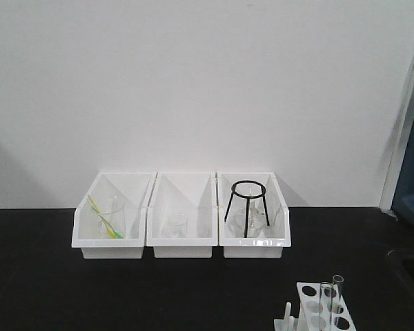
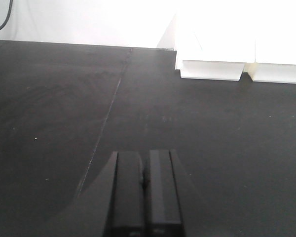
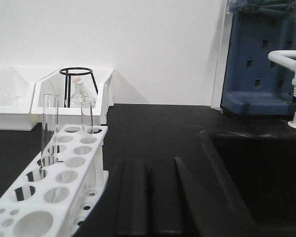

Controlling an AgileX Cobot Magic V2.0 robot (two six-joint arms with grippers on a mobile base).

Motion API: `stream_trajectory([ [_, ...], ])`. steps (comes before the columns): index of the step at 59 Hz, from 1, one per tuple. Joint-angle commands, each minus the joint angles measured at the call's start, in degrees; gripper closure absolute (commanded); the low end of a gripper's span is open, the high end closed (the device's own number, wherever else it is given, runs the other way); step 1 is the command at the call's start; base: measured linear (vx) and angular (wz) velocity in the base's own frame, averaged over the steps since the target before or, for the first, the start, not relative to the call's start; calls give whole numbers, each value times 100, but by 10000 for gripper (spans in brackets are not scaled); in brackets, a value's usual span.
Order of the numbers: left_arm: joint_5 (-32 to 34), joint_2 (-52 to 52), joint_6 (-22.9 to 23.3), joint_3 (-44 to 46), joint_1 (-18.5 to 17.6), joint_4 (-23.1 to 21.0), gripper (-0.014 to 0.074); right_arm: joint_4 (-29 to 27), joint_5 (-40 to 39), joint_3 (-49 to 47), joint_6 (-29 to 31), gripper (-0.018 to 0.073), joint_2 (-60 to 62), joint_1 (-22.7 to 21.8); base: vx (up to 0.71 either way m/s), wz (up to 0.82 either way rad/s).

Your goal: Flip and reinsert test tube from rack

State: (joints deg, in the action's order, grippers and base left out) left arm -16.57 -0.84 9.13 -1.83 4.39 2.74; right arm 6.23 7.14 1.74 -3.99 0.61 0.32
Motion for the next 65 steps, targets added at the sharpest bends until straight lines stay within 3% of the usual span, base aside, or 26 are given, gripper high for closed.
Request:
stream_trajectory([
  [1,499,-70,-1,1,-40,-18,603,28,-474,7,18,568,58,-26,0,0],
  [24,499,-70,-1,1,-40,-18,603,25,-664,7,5,568,58,-26,0,0],
  [44,499,-70,-1,1,-40,-18,603,25,-2427,-27,7,568,58,-26,0,0],
  [65,499,-70,-1,1,-40,-18,603,48,-744,-1519,12,564,-139,-32,0,0],
])
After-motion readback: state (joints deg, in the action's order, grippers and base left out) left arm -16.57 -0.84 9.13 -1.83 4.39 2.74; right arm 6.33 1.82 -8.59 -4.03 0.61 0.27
